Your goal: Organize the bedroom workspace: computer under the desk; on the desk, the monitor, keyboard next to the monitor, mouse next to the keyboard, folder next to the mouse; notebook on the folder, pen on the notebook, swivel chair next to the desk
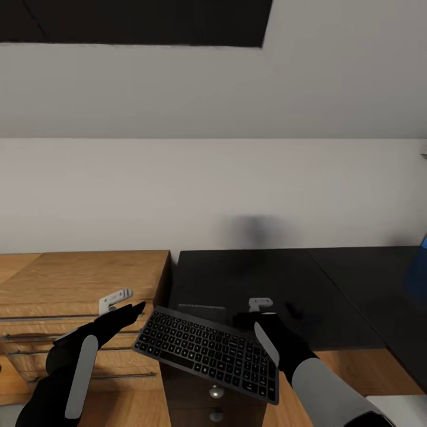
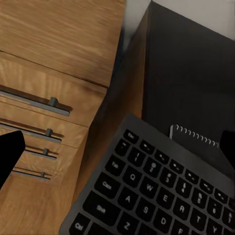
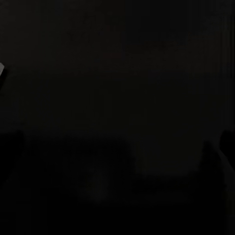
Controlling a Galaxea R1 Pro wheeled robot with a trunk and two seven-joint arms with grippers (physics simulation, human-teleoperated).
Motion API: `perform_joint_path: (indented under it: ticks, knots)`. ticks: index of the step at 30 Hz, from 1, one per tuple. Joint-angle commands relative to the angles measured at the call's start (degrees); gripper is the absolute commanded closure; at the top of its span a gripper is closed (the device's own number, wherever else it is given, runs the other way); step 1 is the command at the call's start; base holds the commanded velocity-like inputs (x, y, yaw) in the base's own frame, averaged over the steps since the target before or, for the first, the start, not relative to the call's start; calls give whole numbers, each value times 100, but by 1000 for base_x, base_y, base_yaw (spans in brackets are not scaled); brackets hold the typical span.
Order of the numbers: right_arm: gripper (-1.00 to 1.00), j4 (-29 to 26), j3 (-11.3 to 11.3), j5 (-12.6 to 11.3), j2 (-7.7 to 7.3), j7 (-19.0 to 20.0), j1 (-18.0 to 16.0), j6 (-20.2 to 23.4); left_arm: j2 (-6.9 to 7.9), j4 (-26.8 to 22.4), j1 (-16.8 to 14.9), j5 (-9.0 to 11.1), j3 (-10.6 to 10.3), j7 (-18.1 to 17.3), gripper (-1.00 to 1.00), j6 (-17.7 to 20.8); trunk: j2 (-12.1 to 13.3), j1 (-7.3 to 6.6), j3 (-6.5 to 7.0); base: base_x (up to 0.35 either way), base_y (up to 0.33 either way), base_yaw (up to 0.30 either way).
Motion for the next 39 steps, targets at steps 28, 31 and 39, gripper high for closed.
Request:
perform_joint_path:
  ticks: [28, 31, 39]
  knots:
    - [-100, -1982, -354, -747, -192, -77, 144, 47, -9, -6, -5, 44, 11, 17, -100, 27, 960, -528, 425, 0, 0, 0]
    - [-100, -2095, -596, -1219, -194, -85, 161, 390, -4, -6, -5, 43, 11, 17, -100, 32, 960, -528, 425, 0, 0, 0]
    - [-100, -2286, -649, -1285, -220, -66, 177, 385, -12, -6, -5, 37, 11, 18, -100, 23, 960, -528, 425, -136, 0, 0]
